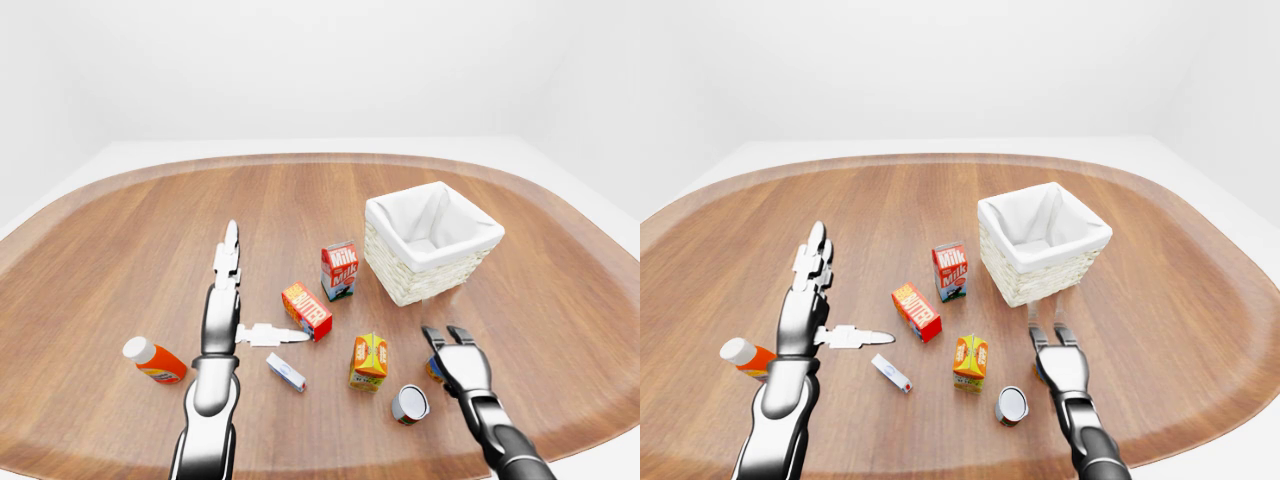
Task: Pick up the alphabet soup and the tomato sauce, and put them in the basket.
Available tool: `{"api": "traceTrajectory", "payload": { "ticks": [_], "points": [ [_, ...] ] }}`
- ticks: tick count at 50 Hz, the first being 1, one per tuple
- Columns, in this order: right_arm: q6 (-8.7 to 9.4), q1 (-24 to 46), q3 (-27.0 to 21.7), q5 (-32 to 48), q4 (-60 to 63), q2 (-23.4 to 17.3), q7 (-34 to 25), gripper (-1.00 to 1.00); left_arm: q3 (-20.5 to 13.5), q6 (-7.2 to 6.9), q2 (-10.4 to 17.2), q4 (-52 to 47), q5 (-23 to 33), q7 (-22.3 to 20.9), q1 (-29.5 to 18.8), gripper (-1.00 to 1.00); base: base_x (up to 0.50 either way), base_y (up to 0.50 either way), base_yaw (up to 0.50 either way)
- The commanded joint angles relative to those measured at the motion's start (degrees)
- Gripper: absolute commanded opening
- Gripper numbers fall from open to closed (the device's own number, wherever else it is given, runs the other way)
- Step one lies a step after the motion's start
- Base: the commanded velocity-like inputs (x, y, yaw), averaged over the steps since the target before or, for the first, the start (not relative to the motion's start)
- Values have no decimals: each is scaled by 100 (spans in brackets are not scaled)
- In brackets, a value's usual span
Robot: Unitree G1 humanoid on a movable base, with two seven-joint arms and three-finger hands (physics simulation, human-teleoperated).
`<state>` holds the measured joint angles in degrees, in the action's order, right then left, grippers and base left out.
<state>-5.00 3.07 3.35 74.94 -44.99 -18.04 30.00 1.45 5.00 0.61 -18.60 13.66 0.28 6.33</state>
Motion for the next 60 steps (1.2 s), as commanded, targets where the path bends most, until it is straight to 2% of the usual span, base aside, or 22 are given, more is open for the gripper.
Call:
{"api": "traceTrajectory", "payload": {
  "ticks": [1, 19, 29, 43, 60],
  "points": [
    [0, 74, 79, -35, -227, -13, 0, -100, -12, 0, -4, -77, 28, 36, 34, 100, 0, 0, 0],
    [0, -111, -4, -171, 144, -8, 0, -100, -12, 0, -5, -77, 28, 37, 33, 100, 0, 0, 0],
    [0, -781, -486, -532, 1779, 46, -19, -100, -12, 0, -5, -77, 27, 36, 34, 100, 0, 0, 0],
    [0, -1426, -1479, -1365, 3965, 464, -1157, -100, -12, 0, -5, -77, 29, 37, 34, 100, 0, 0, 0],
    [0, -1607, -2006, -1933, 4979, 867, -1822, -100, -12, 0, -4, -77, 29, 35, 33, 100, 0, 0, 0]
  ]
}}
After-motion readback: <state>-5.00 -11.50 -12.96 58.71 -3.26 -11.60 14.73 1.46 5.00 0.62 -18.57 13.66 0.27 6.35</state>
